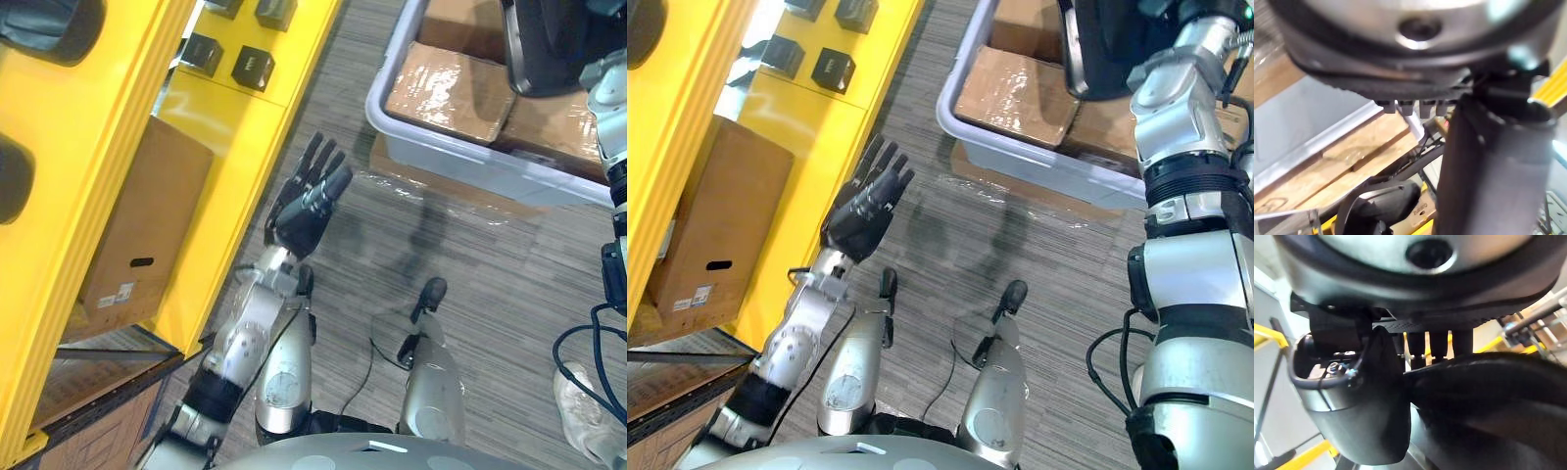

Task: Walk over and take three plastic housings, then place them on the shelf

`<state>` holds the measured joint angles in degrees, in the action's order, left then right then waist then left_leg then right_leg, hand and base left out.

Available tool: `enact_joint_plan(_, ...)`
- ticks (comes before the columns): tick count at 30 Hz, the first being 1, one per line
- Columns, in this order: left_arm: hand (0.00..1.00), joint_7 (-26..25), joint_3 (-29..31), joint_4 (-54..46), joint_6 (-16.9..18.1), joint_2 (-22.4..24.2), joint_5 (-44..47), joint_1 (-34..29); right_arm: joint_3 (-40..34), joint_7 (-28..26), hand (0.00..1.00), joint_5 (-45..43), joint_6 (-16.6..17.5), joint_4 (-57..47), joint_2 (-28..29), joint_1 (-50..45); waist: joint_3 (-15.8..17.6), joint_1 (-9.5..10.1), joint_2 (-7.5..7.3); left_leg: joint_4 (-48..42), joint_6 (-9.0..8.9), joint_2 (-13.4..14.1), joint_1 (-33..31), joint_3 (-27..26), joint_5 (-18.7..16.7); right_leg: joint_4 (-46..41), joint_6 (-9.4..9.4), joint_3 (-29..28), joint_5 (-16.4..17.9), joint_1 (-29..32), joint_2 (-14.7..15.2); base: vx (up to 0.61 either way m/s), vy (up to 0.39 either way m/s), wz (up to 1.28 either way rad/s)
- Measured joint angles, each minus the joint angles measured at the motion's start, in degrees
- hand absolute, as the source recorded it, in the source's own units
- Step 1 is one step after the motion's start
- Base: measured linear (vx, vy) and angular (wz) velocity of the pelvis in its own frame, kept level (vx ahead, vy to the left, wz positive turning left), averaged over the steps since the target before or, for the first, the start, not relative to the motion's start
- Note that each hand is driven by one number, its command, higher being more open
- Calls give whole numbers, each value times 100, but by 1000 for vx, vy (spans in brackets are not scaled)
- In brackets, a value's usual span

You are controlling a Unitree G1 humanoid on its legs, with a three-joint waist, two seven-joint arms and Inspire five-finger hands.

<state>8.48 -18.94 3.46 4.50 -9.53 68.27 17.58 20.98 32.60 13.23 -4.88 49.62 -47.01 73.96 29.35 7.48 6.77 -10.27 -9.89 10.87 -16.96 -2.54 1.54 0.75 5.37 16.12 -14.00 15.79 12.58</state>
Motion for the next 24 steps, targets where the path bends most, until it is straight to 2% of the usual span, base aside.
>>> enact_joint_plan(2, 100, -72, 66, 573, -277, -59, 484, 583, -25, 4, 0, 60, 179, -197, 259, 2, 2, -172, -200, 88, -19, 15, 126, -120, 14, 9, -8, -109, -7, 1, -15, 15, -3, -22)
enact_joint_plan(5, 100, -288, 47, 1401, -579, -45, 863, 1353, -25, 2, 0, 220, 315, -288, 523, 0, 2, -355, -358, 137, -27, 30, 206, -261, 7, 45, -18, -228, -19, 17, -37, 4, 11, -21)
enact_joint_plan(10, 100, -559, 21, 2122, -689, -44, 1373, 1977, -91, -2, 0, 224, 365, -332, 888, -128, 4, -498, -383, 148, -83, 148, 276, -392, -35, 77, -27, -338, -27, 38, -159, 6, -4, -17)
enact_joint_plan(13, 100, -590, 22, 2139, -641, -48, 1706, 2171, -112, -7, 0, 474, 489, -333, 998, -384, 8, -504, -395, 152, -102, 193, 328, -454, -49, 74, -29, -389, -29, 36, -207, 10, 8, -11)
enact_joint_plan(16, 100, -656, 25, 2224, -390, -46, 1833, 2470, -122, -7, 0, 692, 697, -391, 1229, -584, 8, -606, -426, 143, -102, 195, 347, -478, -67, 65, -29, -403, -29, 33, -208, -8, 23, -5)
enact_joint_plan(22, 100, -773, 32, 2425, 76, 12, 1954, 2841, -117, -8, 0, 997, 974, -1096, 1830, -949, 11, -760, -666, -57, -116, 259, 363, -577, -204, 67, -31, -534, -28, 22, -266, -23, 21, -11)
enact_joint_plan(24, 100, -824, 10, 2578, 76, 72, 1907, 2992, -73, -23, 0, 1182, 1144, -1358, 1896, -1060, 13, -782, -764, -95, -120, 270, 366, -596, -225, 66, -35, -550, -31, 14, -272, -20, 21, -6)
